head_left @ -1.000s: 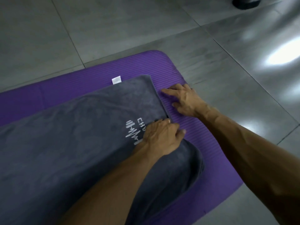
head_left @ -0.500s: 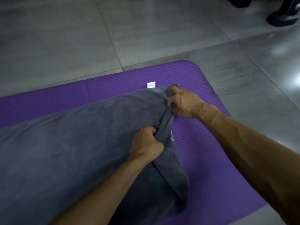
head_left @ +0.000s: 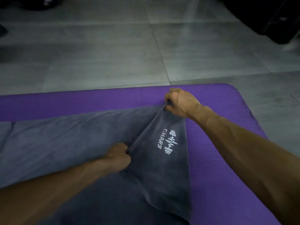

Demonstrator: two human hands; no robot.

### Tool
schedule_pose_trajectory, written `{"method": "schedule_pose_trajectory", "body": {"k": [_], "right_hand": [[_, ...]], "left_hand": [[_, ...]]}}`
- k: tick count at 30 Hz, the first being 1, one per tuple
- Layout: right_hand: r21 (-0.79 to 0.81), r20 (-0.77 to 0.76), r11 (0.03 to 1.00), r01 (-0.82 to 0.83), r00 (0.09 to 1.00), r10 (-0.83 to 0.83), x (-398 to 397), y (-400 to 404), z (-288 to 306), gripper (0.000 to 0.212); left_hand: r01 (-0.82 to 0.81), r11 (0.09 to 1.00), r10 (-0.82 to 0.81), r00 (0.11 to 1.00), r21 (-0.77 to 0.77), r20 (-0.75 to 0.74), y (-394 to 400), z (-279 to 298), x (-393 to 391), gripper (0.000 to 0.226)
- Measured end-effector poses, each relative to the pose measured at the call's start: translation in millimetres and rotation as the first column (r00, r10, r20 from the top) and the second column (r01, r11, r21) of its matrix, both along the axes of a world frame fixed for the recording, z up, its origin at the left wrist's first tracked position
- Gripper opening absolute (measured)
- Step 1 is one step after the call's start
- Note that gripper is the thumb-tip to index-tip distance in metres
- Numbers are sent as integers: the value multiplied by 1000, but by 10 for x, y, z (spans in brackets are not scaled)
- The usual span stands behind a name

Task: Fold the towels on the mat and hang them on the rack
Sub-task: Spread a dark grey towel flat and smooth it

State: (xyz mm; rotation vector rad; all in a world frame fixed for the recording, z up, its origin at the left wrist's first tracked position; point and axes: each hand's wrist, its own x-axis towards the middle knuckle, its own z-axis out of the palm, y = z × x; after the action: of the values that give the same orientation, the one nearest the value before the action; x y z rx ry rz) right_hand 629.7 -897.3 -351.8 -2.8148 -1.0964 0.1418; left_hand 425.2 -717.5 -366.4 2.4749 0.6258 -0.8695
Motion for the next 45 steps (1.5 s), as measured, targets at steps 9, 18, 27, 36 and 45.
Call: {"method": "schedule_pose_trajectory", "body": {"k": [9,18,27,36,45], "right_hand": [[0,42,999,-50,998,50,-336,1559,178,27],[-115,4,897,-426,903,429,-982,3319,321,32],[-128,-17,780,-613,787,616,-1904,4852,217,34],[-199,-74,762,-616,785,615,-2388,5745,-322,41],[61,106,822,-567,822,559,-2666,5429,-714,52]], "left_hand": [[-336,901,427,796,-273,429,1125,22,-1102,14],[-557,738,674,568,-382,473,1881,-55,-2237,17],[-694,624,764,444,-360,468,2601,-145,-3181,21],[-750,614,764,488,-246,421,3135,-485,-3616,11],[-398,879,164,771,264,616,3340,-655,-3359,53]]}}
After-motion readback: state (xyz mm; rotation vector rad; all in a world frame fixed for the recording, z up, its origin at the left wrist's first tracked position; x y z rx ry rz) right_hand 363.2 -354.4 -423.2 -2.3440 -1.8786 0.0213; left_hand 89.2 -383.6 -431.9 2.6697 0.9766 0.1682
